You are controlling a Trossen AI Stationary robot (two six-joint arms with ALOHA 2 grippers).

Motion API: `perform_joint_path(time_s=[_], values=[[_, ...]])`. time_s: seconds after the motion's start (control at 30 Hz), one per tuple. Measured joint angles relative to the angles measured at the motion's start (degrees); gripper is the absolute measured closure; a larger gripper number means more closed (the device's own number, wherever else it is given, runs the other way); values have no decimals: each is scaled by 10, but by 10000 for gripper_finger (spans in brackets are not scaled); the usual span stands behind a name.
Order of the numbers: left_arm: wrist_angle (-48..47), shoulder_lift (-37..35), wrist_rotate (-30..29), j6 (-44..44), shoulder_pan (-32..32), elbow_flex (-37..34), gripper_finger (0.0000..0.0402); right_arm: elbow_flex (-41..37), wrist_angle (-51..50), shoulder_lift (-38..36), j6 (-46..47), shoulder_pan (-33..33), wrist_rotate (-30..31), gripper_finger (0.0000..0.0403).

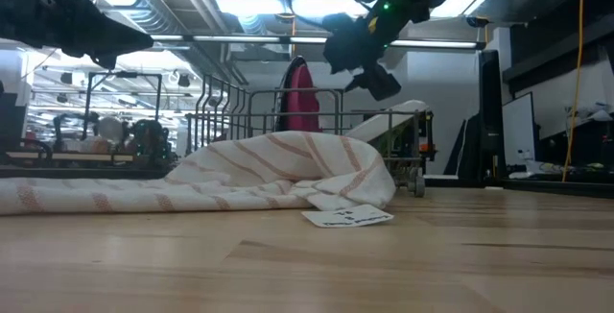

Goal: Sort dishes
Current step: Adjust the plates in the dish rack

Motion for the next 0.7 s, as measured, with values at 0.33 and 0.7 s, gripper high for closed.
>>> perform_joint_path(time_s=[0.33, 0.7], values=[[0, 0, 0, 0, 0, 0, 371, 0, -1, -1, -43, 18, 89, 185], [1, 0, 0, 0, 0, 0, 371, 0, -18, -108, -45, 61, 149, 185]])
